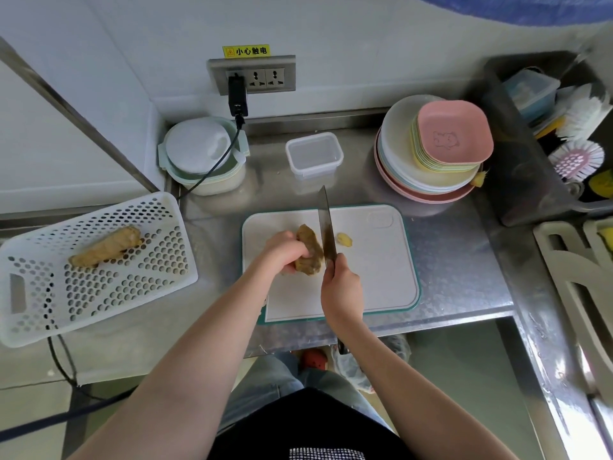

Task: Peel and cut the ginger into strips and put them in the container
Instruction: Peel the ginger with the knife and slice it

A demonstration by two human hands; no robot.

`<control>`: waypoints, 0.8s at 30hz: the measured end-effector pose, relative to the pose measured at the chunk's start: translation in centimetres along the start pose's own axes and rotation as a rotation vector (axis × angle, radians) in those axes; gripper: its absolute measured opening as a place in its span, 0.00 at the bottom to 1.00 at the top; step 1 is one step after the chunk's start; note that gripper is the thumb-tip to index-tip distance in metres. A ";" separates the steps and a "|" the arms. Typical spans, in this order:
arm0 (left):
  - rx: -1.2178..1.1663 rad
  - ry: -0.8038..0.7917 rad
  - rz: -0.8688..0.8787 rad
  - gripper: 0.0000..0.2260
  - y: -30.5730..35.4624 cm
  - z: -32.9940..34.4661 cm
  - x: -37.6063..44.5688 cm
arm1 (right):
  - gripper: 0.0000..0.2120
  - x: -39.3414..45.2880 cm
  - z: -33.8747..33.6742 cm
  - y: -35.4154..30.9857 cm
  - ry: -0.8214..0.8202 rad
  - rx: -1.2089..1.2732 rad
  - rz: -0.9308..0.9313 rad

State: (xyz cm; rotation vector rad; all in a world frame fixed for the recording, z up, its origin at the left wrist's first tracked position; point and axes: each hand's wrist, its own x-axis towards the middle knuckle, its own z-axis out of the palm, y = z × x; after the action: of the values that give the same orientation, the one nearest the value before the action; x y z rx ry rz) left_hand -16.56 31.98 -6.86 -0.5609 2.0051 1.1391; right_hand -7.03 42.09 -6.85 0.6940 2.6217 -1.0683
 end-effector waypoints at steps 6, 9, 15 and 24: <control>-0.052 -0.029 -0.046 0.20 0.4 -0.1 0.1 | 0.11 0.0 -0.1 0.2 -0.010 0.010 -0.014; -0.055 -0.031 -0.050 0.20 0.6 -0.1 0.2 | 0.11 0.1 -0.2 0.2 -0.012 0.002 -0.020; -0.055 -0.033 -0.067 0.19 0.6 -0.2 0.5 | 0.10 -0.1 0.3 -0.2 -0.032 -0.054 -0.005; -0.086 -0.045 -0.082 0.16 0.4 -0.1 1.0 | 0.07 0.4 0.9 -0.8 -0.047 -0.100 0.039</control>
State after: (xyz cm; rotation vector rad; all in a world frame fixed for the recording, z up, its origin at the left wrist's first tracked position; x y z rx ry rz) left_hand -17.46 32.05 -7.37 -0.6494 1.8847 1.1823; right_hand -7.80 41.11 -7.17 0.6867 2.5904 -0.9244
